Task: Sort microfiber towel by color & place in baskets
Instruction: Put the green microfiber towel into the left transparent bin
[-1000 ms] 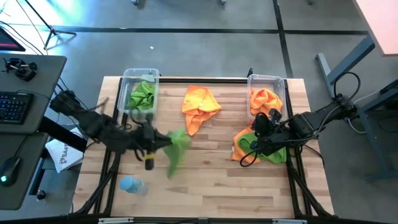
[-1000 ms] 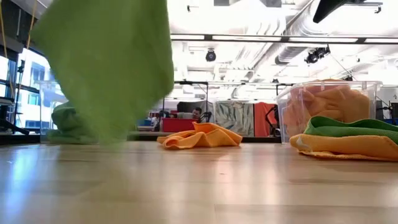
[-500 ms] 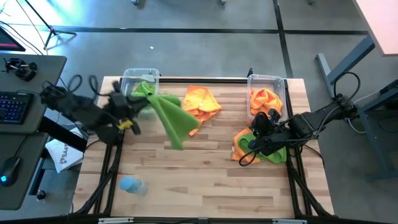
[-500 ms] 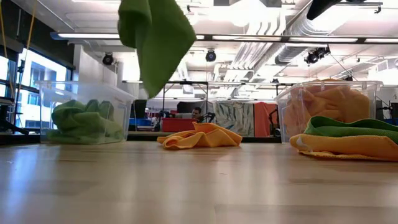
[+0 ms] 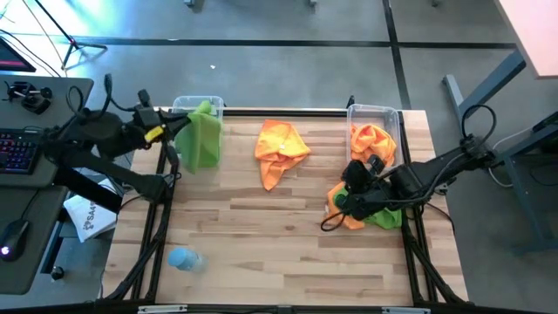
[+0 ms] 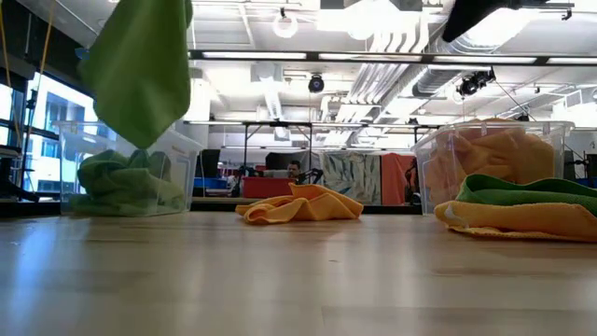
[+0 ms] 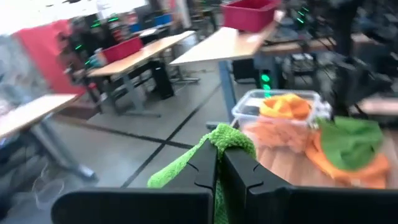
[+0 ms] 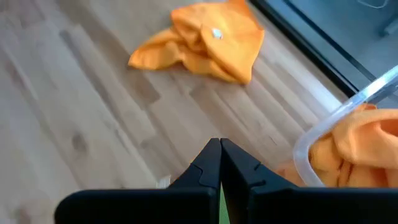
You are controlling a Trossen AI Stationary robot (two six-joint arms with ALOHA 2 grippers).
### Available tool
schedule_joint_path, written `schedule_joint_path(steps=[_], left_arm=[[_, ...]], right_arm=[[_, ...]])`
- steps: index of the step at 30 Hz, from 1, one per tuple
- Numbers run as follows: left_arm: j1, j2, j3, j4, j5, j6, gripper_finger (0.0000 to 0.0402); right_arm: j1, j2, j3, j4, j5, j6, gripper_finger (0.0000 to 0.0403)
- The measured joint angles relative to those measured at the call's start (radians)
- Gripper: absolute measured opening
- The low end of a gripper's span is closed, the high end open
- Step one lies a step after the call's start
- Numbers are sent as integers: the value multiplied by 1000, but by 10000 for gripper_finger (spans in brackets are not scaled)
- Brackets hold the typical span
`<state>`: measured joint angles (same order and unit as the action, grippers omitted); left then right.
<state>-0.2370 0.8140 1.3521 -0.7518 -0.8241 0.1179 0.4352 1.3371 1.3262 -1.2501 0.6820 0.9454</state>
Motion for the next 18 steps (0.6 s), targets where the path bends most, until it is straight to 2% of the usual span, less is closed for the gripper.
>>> schedule_joint_path(steps=[5,12,18], left_arm=[[194,19,0,19,274,169,0],[509,-17,-2,38,390,345,0],[733,-111,1,125,584,433,0]], right_arm=[[-49,10,0,94,54,21,0],[-137,10,0,194,86,-9,0],[-195,10,0,267,86,-12,0]])
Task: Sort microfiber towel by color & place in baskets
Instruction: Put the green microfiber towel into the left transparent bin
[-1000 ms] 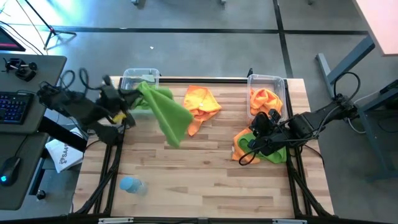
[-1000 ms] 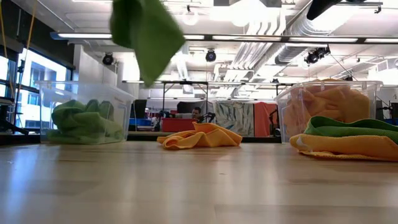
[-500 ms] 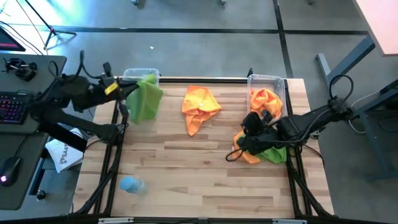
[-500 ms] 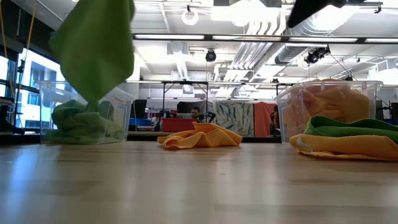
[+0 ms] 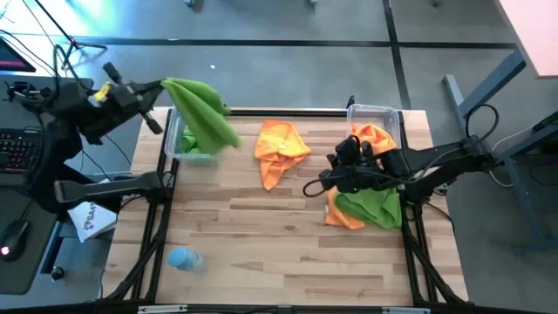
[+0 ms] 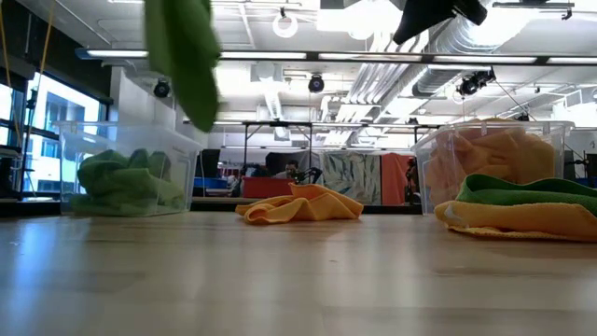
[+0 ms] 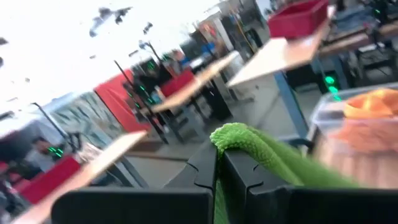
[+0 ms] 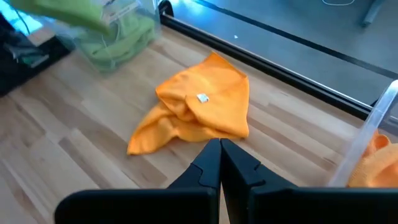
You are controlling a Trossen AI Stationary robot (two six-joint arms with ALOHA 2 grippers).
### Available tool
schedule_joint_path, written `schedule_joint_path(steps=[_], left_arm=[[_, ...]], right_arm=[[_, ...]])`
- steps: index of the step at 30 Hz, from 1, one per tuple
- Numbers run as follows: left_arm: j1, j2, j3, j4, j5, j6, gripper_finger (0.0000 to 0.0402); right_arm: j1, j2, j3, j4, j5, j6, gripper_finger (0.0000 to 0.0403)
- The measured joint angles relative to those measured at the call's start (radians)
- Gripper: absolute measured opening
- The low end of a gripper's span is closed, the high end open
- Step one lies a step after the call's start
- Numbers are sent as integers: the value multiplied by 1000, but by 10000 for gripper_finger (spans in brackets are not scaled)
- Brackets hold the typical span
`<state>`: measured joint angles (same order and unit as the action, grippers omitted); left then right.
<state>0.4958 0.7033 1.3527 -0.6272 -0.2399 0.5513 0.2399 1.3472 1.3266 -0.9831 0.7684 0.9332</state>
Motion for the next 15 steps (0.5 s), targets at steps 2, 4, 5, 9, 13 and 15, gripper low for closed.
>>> schedule_joint_path(steps=[2,4,5,9,13,15], left_arm=[[46,-5,0,6,48,14,0],[81,11,0,-2,88,20,0],[95,26,0,-11,102,20,0],[147,111,0,-87,124,18,0],[212,194,-2,-163,73,-35,0],[250,212,-2,-183,16,-83,0]], right_arm=[[-11,0,0,17,-1,-16,0],[-19,0,0,39,-10,-35,0],[-24,0,0,48,-16,-42,0],[-31,0,0,75,-21,-53,0],[-31,0,0,77,-21,-53,0],[-31,0,0,77,-22,-53,0]])
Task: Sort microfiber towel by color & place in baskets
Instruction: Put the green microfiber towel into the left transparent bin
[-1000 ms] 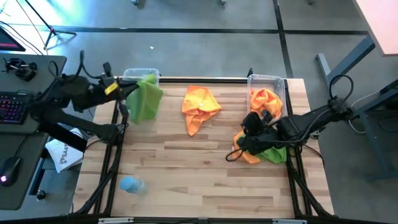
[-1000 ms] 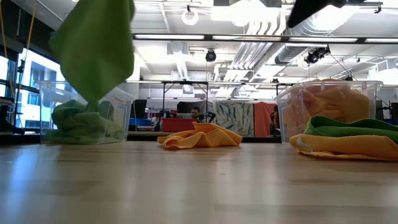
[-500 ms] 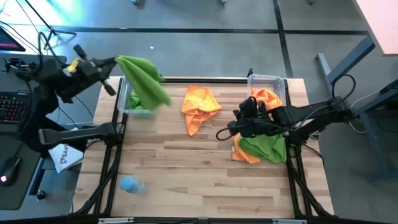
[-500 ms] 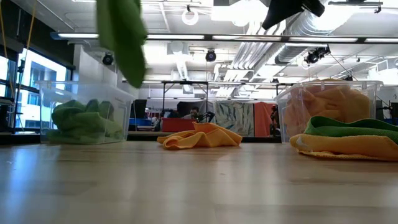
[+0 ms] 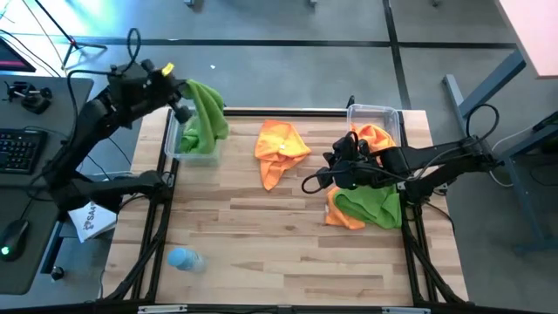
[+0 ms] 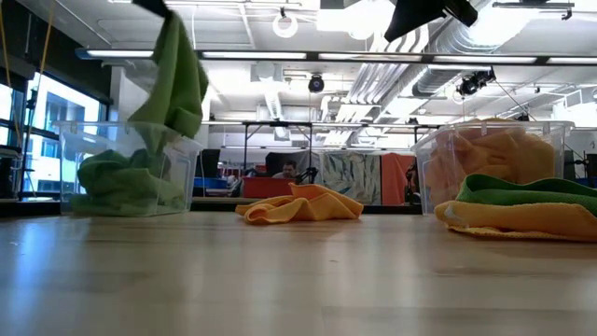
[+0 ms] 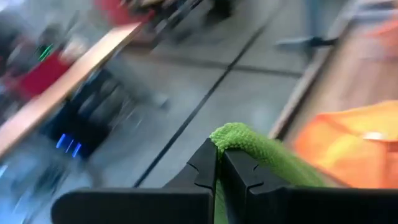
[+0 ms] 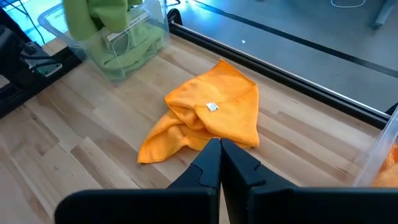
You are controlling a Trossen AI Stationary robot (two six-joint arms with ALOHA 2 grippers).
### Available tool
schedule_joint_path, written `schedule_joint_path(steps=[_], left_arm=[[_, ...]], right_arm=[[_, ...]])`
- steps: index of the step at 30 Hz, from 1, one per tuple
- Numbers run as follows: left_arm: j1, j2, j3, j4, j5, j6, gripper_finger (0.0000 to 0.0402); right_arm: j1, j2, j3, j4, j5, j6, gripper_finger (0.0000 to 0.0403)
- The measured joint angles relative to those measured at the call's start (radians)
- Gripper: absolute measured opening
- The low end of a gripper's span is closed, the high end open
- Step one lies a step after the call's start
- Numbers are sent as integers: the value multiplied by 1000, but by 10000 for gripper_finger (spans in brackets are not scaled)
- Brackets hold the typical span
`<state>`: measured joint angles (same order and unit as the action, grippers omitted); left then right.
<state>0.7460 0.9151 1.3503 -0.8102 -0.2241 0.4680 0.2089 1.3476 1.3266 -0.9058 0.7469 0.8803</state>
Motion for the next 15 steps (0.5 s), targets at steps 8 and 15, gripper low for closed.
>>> schedule_joint_path(steps=[8,15], left_arm=[[113,4,1,-134,-179,-198,0],[132,2,1,-203,-477,-320,0]], right_arm=[[0,0,0,0,-22,0,0],[0,0,0,-1,-22,-25,0]])
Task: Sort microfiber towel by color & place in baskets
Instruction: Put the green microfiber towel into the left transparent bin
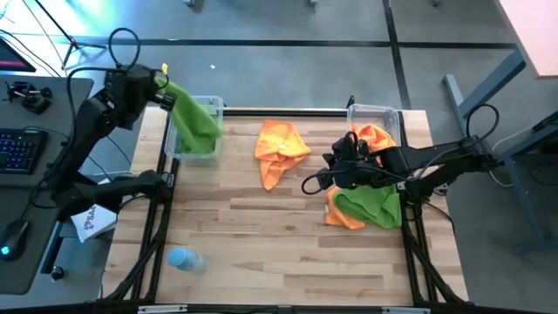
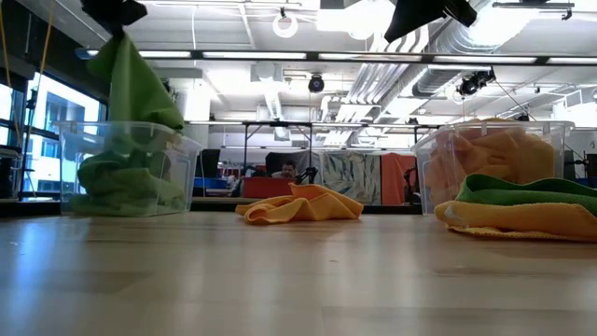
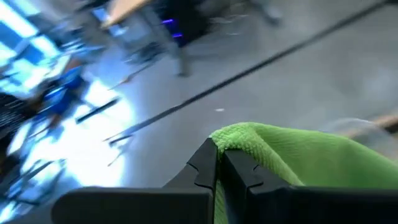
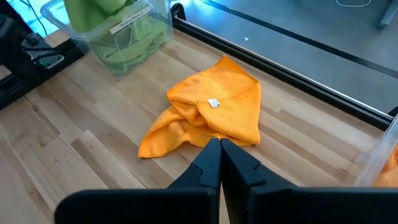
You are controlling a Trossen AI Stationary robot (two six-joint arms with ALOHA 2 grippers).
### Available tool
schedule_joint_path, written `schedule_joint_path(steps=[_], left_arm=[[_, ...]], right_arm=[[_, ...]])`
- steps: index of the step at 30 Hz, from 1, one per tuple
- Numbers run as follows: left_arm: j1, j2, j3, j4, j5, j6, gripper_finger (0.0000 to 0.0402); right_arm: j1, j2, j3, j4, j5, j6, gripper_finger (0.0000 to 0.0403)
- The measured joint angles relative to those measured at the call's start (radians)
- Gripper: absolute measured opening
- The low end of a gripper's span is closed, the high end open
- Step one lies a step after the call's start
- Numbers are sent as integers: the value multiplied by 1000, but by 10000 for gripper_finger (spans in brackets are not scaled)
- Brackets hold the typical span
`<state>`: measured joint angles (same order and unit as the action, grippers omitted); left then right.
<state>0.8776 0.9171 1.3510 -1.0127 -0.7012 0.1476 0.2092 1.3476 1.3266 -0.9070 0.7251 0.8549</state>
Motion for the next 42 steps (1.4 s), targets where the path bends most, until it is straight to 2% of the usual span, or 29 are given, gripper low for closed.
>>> schedule_joint_path(steps=[5,7,13,18,27,32,35,37,39,42], left_arm=[[0,-15,0,21,-281,-104,0],[0,-25,0,30,-357,-132,0],[-1,-43,1,68,-387,-139,0],[-1,-41,1,98,-353,-120,0],[19,-34,1,99,-556,-58,0],[42,-34,1,99,-527,-58,0],[61,-31,1,101,-565,-31,0],[73,-34,1,124,-550,-31,0],[80,-45,1,148,-444,-18,0],[80,-49,1,176,-227,-2,0]], right_arm=[[0,0,0,0,0,-11,0],[0,0,0,-1,0,-11,0],[0,0,0,-1,0,-26,0],[0,0,0,-1,0,-26,0],[0,0,0,-2,-4,-25,0],[0,0,0,-2,-5,-25,0],[0,0,0,-1,-8,-24,0],[0,0,0,-1,-9,-21,0],[0,0,0,-1,-9,-21,0],[0,0,0,-1,-8,-20,0]])
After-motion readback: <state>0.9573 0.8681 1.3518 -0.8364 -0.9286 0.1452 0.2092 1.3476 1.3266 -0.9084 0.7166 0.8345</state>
